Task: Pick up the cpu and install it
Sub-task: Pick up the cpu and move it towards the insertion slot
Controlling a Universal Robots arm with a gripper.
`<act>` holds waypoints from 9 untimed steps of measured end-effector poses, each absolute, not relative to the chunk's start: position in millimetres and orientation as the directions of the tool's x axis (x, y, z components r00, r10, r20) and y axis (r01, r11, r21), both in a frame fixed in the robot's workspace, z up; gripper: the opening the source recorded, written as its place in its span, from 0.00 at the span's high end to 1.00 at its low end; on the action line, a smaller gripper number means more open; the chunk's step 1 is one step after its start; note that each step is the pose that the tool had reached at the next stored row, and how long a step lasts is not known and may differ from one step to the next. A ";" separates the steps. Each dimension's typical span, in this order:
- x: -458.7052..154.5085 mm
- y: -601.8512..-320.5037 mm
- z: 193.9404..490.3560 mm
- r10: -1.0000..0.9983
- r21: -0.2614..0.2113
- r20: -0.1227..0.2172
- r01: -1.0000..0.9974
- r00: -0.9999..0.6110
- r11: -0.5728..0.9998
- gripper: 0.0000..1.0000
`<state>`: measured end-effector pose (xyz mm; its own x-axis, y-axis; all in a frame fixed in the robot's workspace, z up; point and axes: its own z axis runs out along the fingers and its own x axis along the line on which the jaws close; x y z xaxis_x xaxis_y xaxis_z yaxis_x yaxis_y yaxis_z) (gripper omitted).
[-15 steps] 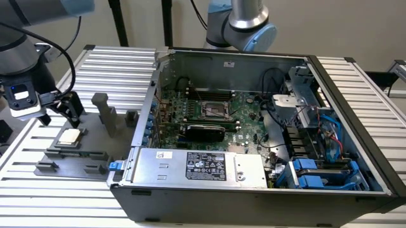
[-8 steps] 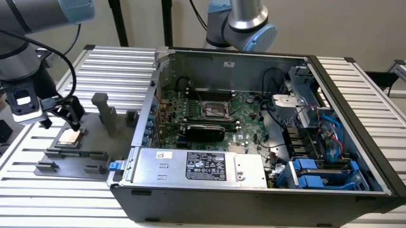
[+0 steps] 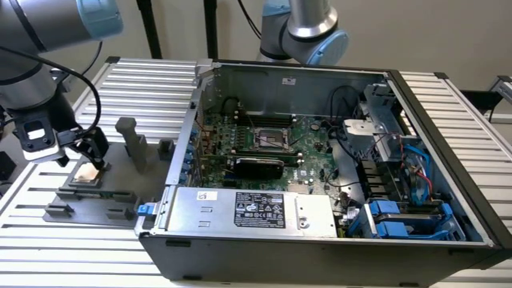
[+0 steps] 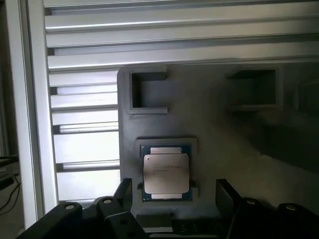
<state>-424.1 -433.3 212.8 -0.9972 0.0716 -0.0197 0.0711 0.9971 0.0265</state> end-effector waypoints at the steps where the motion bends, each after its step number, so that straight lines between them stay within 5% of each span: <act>1: -424.1 -432.9 211.0 0.072 0.026 -0.020 0.071 -0.997 0.997 0.23; 9: -424.2 -430.0 196.4 0.073 0.027 -0.020 0.072 -0.997 0.997 0.23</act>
<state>-424.2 -430.0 196.4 -0.9972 0.0725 -0.0197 0.0720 0.9971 0.0266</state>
